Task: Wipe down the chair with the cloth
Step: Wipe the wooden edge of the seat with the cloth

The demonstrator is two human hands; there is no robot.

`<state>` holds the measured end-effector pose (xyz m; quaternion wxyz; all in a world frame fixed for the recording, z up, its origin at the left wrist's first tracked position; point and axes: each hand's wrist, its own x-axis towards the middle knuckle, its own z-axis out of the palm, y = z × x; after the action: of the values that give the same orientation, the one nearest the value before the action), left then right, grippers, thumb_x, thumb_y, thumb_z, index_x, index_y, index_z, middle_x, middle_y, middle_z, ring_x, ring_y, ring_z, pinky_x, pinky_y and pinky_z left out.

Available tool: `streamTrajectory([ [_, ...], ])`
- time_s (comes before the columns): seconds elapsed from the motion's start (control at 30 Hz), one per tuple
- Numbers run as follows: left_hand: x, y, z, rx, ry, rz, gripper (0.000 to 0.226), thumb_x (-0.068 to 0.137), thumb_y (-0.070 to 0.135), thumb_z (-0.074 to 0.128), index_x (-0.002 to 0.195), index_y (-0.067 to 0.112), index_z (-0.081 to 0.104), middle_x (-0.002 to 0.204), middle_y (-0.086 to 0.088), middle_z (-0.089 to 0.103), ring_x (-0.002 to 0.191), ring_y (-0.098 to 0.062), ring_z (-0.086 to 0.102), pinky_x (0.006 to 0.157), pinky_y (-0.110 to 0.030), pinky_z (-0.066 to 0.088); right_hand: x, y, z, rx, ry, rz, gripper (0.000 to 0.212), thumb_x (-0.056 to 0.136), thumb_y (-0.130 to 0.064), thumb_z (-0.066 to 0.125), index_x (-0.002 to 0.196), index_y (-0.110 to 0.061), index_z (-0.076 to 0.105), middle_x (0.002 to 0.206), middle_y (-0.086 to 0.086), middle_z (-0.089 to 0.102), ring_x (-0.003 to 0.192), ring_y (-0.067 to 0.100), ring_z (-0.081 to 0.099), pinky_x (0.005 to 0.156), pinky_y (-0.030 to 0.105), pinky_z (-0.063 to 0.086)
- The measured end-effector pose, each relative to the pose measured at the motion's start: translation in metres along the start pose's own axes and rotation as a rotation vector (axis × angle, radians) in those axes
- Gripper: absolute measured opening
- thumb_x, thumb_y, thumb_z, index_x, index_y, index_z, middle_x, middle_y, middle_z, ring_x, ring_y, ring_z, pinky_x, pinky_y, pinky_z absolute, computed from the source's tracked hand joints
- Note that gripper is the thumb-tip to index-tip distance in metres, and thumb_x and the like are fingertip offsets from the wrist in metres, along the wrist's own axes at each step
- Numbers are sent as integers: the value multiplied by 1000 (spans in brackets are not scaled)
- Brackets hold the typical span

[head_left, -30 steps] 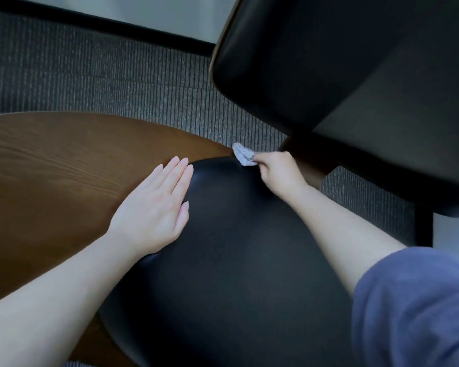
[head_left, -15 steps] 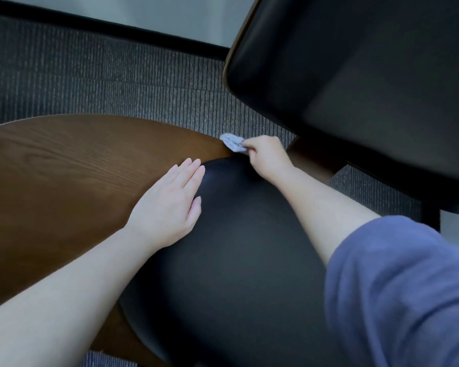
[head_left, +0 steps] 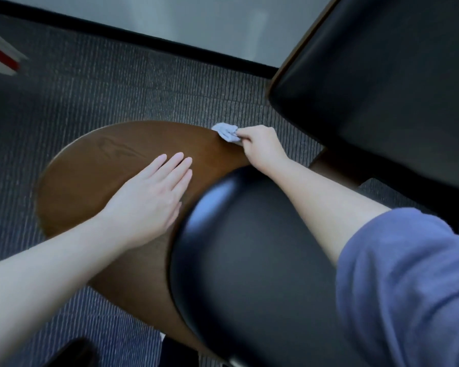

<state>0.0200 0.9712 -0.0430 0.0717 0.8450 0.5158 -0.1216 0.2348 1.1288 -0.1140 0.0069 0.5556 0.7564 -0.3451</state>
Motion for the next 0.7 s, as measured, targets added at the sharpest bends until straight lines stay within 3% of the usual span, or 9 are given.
streamTrajectory([
  [0.1,-25,-20,-12,103,1,26,62,90,28,28,138,-7,48,149,-25,38,141,-39,34,117,-52,18,2,-28,1,-63,30,60,37,88,-4,46,109,-16,74,105,12,71,103,33,61,82,27,42],
  [0.23,-49,-32,-17,135,23,45,61,91,28,28,139,-7,45,151,-26,34,142,-39,32,118,-54,15,-1,-78,3,-15,72,-64,35,91,-3,44,105,-13,74,100,11,72,98,30,62,84,33,47],
  [0.4,-77,-43,-25,158,47,12,60,94,26,26,141,-8,43,152,-26,33,143,-40,30,120,-55,7,-4,-107,1,-44,66,-137,27,91,-1,45,82,-13,67,73,3,55,79,25,56,68,27,32],
  [0.47,-88,-46,-27,141,85,-12,59,94,24,29,140,-8,43,152,-26,33,143,-40,30,120,-55,8,-8,-127,0,-10,70,-221,27,91,-2,47,75,-18,61,70,0,54,72,21,51,66,27,31],
  [0.57,-106,-50,-30,92,138,-68,57,93,22,32,140,-7,45,153,-24,33,144,-37,28,119,-57,13,-12,-146,-1,-27,80,-318,23,92,-4,48,79,-10,66,69,2,58,68,18,49,66,27,32],
  [0.7,-134,-54,-34,-11,125,-67,55,92,22,31,136,-3,52,151,-20,39,144,-33,30,115,-59,22,-24,-177,1,-44,55,-503,22,88,-9,43,80,-6,63,70,6,60,67,23,55,63,36,44],
])
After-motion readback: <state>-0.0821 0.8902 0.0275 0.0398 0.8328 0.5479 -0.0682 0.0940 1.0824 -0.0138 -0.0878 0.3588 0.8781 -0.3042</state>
